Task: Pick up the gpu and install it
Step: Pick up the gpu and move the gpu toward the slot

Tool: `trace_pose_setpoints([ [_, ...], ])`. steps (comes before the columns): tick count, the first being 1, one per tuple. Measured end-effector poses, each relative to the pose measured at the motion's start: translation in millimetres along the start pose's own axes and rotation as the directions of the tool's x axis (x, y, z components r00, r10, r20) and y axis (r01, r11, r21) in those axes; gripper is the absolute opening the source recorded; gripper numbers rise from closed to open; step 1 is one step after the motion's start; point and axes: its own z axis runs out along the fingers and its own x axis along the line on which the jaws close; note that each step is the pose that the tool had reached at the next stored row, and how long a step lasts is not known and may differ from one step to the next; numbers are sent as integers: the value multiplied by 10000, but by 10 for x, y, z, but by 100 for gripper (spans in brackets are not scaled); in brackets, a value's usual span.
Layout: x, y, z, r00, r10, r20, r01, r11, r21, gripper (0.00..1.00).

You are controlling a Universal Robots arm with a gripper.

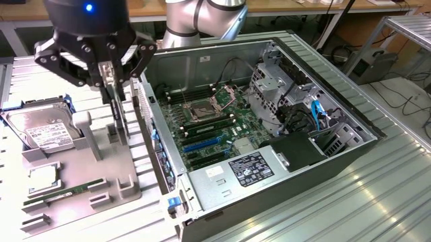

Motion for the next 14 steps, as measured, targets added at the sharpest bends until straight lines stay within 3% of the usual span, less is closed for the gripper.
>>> trace_pose_setpoints([
  [7, -298, -38, -285, 9999, 10, -164, -10, 10000, -6, 26],
  [10, -434, -44, -322, 9998, 13, -214, -13, 10000, -13, 26],
  [14, -618, -51, -328, 9997, 14, -237, -15, 10000, -20, 26],
])
